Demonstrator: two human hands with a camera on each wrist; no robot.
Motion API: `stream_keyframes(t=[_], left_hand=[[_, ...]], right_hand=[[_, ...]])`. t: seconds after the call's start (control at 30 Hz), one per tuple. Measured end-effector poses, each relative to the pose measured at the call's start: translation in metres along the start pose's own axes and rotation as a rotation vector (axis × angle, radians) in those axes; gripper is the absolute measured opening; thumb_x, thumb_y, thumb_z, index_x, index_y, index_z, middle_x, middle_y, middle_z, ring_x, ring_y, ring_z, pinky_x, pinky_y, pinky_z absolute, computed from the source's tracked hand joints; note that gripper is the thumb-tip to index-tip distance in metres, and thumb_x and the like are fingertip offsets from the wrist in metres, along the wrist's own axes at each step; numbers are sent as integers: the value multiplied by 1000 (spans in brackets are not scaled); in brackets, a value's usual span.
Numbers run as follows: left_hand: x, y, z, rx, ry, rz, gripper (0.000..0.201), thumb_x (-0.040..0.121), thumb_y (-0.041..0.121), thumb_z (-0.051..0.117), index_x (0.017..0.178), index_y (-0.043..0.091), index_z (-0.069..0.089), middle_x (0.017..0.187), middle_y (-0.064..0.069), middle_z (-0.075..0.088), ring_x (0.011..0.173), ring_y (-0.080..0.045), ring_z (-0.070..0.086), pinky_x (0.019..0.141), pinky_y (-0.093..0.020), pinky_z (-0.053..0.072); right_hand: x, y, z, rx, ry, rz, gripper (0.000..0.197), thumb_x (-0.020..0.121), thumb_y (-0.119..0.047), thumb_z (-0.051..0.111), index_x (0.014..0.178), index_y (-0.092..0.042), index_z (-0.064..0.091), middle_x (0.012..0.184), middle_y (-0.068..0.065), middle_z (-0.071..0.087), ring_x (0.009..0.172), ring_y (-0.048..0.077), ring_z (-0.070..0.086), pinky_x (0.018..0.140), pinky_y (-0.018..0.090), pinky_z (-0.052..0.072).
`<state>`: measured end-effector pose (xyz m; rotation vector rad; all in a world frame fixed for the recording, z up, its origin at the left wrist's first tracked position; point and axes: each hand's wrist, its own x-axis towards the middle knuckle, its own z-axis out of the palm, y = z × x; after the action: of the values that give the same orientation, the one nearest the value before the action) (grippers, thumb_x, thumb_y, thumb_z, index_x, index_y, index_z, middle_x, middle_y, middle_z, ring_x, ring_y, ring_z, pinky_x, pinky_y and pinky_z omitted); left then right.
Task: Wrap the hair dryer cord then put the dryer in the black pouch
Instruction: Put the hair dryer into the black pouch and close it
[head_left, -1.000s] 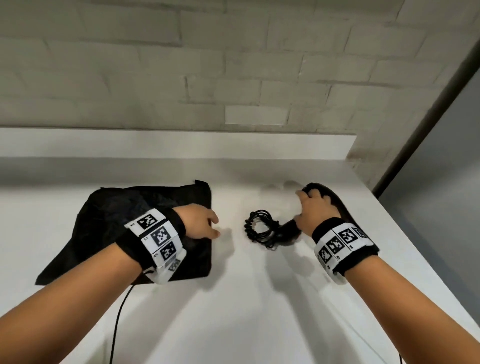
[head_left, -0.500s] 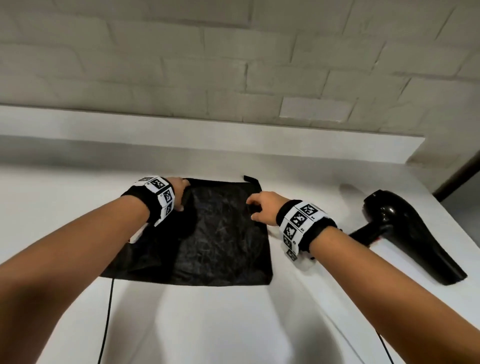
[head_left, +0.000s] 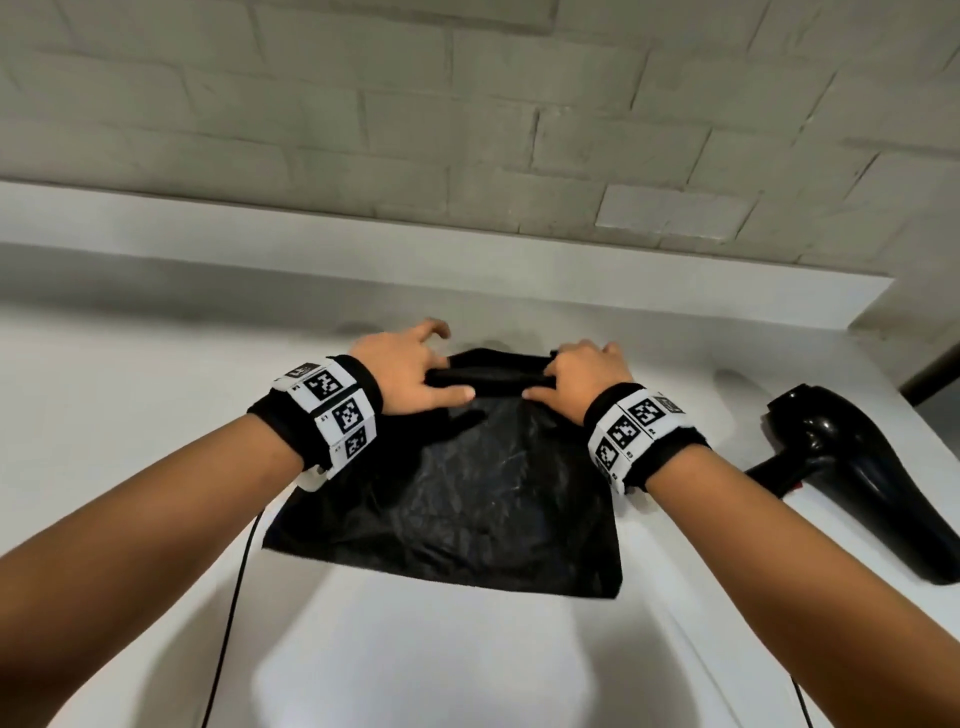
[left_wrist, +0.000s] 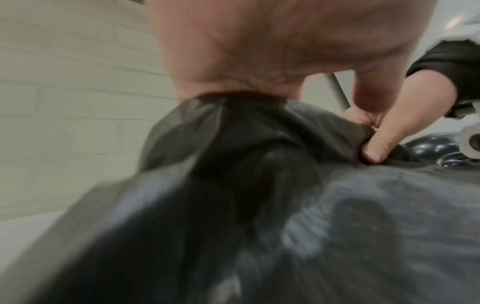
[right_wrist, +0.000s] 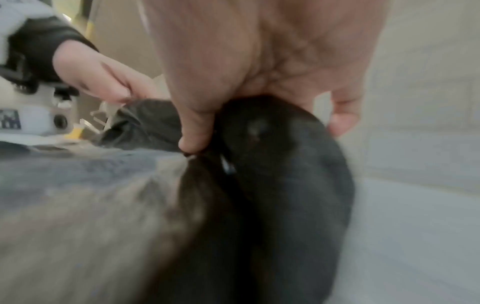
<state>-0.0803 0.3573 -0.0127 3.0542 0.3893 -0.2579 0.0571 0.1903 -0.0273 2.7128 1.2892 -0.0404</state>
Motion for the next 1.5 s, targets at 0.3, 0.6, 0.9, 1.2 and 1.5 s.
stream_keyframes(t=[0.3,0.6,0.9,1.2,1.5], left_hand=[[6,10,6,-75,-179,-335,50,86,44,54,112,2,62,115,-17,64,106,-31,60,88,-34,47],[-7,30,12,-10,174,-197,37,83,20,54,116,38,55,111,-3,65,108,-28,57,100,-46,29],[-12,15,1,-166,395,-331,52,82,1,45,129,24,48,158,3,6,95,-44,61,81,-44,48],[-36,59,20,-56,306,128,38,64,2,67,95,25,65,133,-18,47,48,-30,50,50,-32,48],[-20,23,5,-538,340,-485,45,77,44,65,115,19,65,118,-14,65,110,-33,60,94,-36,47]], right_hand=[[-27,27,-12,17,240,240,38,83,-35,52,105,-7,65,149,7,18,131,33,20,103,44,29],[-34,28,-23,1421,405,510,47,59,-46,65,66,-1,54,71,8,54,75,28,55,78,42,48],[-66,34,0,564,328,172,28,76,9,46,92,-5,64,101,6,45,86,31,50,82,30,47],[-68,46,-19,1151,493,578,20,73,0,61,93,3,59,90,9,58,88,23,57,76,31,47],[-82,23,-6,1223,329,236,27,51,-4,32,44,-22,51,35,-14,52,42,-4,46,45,7,30]])
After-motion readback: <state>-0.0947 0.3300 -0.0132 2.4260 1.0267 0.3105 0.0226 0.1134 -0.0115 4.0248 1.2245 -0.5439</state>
